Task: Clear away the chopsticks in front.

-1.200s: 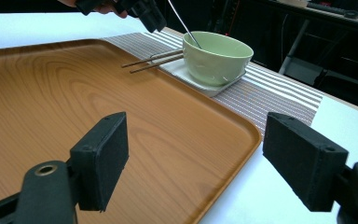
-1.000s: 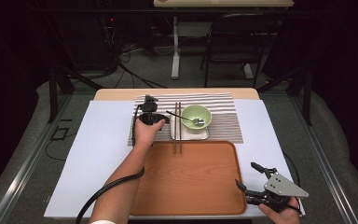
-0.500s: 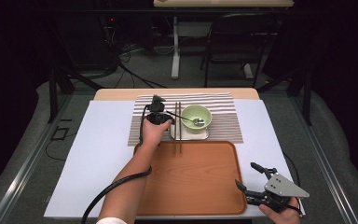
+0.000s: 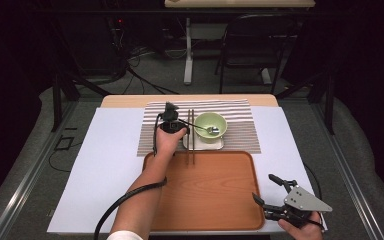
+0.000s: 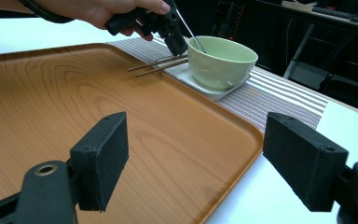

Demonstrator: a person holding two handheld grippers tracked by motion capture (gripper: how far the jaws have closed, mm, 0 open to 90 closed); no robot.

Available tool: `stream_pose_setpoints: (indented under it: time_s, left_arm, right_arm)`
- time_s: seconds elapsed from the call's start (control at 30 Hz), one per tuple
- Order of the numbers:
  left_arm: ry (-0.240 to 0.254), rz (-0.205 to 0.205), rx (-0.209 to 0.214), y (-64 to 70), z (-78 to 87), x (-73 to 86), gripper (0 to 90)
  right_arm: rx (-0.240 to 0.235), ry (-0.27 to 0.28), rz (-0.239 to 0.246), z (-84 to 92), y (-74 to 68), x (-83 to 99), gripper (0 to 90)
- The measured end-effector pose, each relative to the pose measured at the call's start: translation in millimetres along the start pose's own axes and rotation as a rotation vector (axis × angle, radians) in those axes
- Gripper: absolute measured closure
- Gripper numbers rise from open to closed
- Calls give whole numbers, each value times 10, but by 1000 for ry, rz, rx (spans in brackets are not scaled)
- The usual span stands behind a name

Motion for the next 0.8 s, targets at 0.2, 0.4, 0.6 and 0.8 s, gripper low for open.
stream_pose_setpoints:
  time_s: [0.2,0.4,0.6,0.8]
  left_arm:
    - [-1,23,6,-11,-29,8,763]
    - [-12,54,23,-25,-62,40,766]
    - [-21,76,32,-27,-84,65,798]
    - [-25,93,35,-25,-81,73,818]
  right_arm:
    - [-1,1,0,2,-1,-3,222]
    - [-2,3,-1,4,-1,-6,222]
    - [3,12,2,11,8,-18,222]
    - [4,15,2,14,8,-24,222]
Point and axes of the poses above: each handheld gripper's, and its own axes: z roughly backward along the jaws, x roughly out of its underside, y roughly to its right, the point moved 9 cm from there along -z, roughly forward along the jaws, and after that the axes turned 5 degrees about y, right-handed, at the moved point
